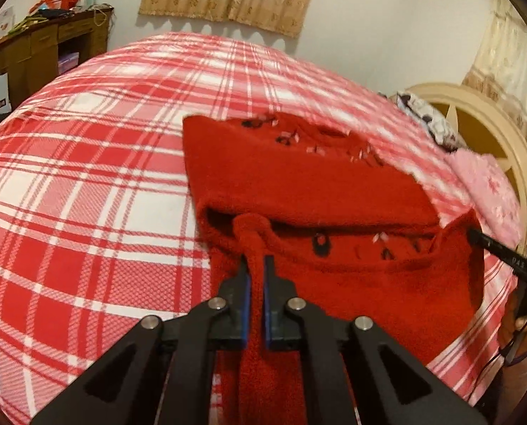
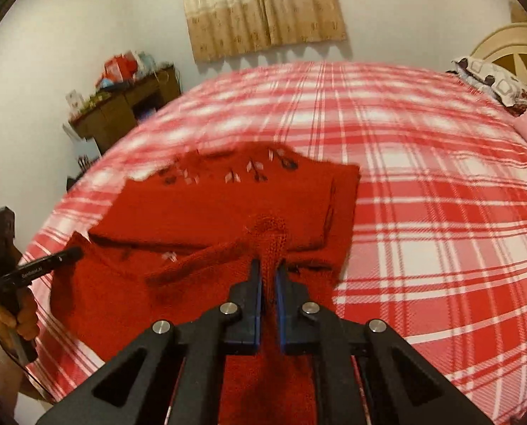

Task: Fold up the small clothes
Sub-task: 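Lift the held hem with both tools and fold it over toward the collar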

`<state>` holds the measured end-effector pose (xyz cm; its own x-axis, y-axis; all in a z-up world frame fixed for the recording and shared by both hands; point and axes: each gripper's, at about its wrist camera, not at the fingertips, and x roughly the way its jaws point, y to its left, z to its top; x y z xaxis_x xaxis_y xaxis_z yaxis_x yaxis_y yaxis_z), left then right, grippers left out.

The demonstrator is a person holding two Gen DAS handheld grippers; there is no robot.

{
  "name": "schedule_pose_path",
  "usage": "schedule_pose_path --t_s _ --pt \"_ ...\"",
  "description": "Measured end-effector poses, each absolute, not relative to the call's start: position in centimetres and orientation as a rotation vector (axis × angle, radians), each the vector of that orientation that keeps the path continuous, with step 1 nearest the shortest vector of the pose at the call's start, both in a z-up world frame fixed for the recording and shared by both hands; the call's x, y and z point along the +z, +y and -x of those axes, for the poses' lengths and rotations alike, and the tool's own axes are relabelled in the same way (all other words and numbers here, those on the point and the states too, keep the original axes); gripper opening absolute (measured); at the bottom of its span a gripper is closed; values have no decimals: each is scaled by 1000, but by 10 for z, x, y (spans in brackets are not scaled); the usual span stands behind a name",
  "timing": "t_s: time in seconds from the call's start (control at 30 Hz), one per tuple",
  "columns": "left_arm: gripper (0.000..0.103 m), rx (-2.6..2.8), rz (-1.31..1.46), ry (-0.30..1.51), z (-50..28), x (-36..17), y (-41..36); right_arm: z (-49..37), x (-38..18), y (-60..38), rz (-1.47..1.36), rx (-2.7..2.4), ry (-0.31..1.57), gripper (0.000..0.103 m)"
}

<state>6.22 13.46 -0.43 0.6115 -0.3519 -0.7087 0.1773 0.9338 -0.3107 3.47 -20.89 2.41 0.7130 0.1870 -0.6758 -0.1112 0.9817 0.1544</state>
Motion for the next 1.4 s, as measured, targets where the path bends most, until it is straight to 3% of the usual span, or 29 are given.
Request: schedule_pose_path --t_s 0.27,0.57,0.77,1.1,1.4 --pt "6 -236 255 802 -84 36 136 -54 62 -208 -130 164 681 6" --pt "6 -100 285 787 -163 58 135 -143 87 -200 -45 89 631 6" --pt "6 -22 272 778 -218 47 129 -209 55 -203 -8 -35 618 6" --pt "6 80 227 879 -281 -35 111 -263 -24 -227 -95 -135 778 6" --pt "17 108 168 911 -285 -37 103 -271 -40 -211 15 -209 875 10"
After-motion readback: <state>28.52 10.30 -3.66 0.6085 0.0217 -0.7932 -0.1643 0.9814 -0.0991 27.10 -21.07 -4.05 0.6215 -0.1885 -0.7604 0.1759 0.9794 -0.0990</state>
